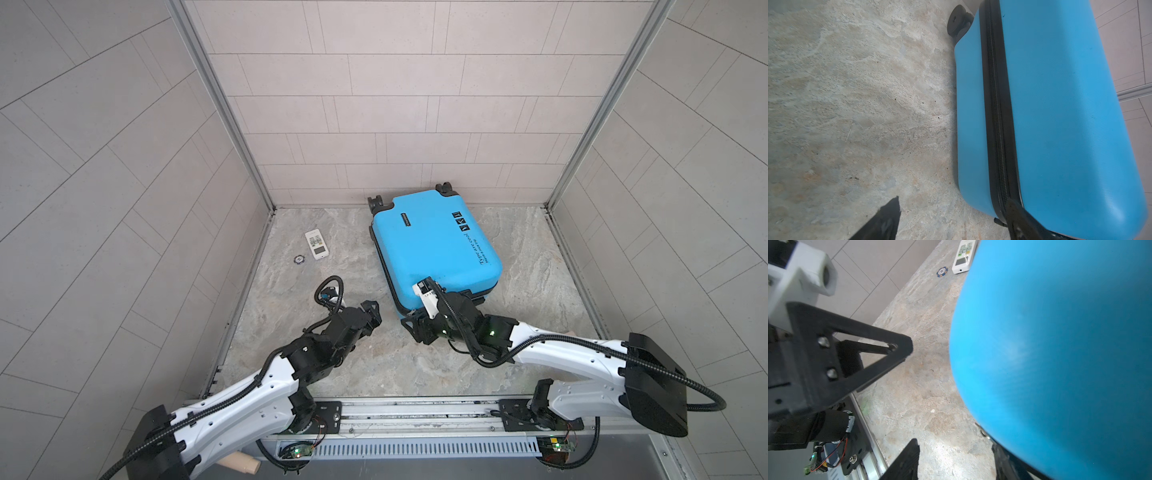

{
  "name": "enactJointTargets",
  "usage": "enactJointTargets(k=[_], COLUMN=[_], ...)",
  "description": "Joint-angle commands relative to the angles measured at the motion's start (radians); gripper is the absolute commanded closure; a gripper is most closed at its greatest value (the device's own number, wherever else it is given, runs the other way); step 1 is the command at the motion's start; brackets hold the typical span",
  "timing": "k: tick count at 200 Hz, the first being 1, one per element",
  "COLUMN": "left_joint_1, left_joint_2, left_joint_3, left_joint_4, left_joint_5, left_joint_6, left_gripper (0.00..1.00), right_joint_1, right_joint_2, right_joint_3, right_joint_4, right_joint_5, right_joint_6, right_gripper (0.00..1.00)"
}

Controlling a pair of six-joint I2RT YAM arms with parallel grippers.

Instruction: Pack the luggage

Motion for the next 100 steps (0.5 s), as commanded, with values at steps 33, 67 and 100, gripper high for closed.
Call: enactJointTargets(k=[33, 67, 100], left_joint_1=[0.005, 0.005, 0.004], left_joint_2=[-0.010, -0.006, 0.014], left_joint_3=[-0.023, -0.029, -0.054], left_joint_4=[0.026, 0.045, 0.140], left_joint_5=[-0.013, 0.004, 0.075], left_joint_6=[-0.020, -0.021, 0.040], left_gripper=[0.15, 0.15, 0.16], right_joint_1=[0.019, 0.023, 0.019], right_joint_2=[0.044, 0.024, -0.033], right_joint_3=[0.061, 0.051, 0.052], right_joint_4=[0.066, 0.027, -0.078], right_joint_5=[-0.272, -0.228, -0.074], right_joint_6=[-0.028, -0.025, -0.029], right_gripper=[0.42, 0.43, 0.41])
